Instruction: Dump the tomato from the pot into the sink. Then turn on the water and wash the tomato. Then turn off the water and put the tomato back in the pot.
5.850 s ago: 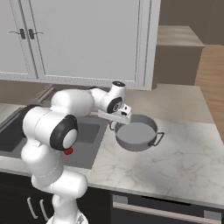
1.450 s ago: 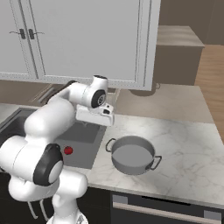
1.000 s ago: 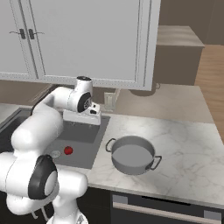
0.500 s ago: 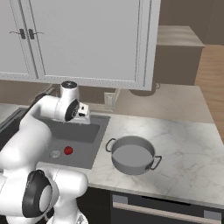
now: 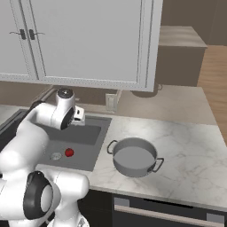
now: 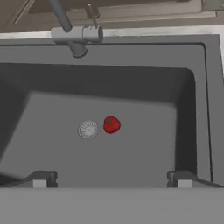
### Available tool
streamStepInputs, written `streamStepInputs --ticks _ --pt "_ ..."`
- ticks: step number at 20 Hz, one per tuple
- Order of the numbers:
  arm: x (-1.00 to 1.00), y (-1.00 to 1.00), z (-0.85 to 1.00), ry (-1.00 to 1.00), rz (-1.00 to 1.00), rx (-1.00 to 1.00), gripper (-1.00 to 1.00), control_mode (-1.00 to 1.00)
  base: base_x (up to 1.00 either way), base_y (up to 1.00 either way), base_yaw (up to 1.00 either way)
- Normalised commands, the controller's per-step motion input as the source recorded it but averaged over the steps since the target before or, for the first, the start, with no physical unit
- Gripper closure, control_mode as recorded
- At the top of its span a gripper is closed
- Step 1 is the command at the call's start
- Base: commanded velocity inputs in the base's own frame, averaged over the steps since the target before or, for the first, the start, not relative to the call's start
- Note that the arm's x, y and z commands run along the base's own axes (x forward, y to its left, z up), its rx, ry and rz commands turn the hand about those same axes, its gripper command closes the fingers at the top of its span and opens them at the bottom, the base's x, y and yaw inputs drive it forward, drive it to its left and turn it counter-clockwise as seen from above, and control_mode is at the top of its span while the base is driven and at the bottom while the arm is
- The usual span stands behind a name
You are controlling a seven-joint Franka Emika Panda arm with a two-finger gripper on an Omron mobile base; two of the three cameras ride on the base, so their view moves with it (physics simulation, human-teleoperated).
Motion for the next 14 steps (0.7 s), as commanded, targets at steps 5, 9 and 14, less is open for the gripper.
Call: streamStepInputs --ticks 5,9,14 --pt "0.27 0.32 0.07 -0.11 0.00 0.07 -1.00 -1.00 0.00 0.00 0.00" --pt "0.39 0.26 0.04 -0.05 0.00 0.07 -1.00 -1.00 0.00 0.00 0.00" --pt "0.45 0.21 0.00 0.00 0.00 0.03 -1.00 -1.00 0.00 0.00 0.00"
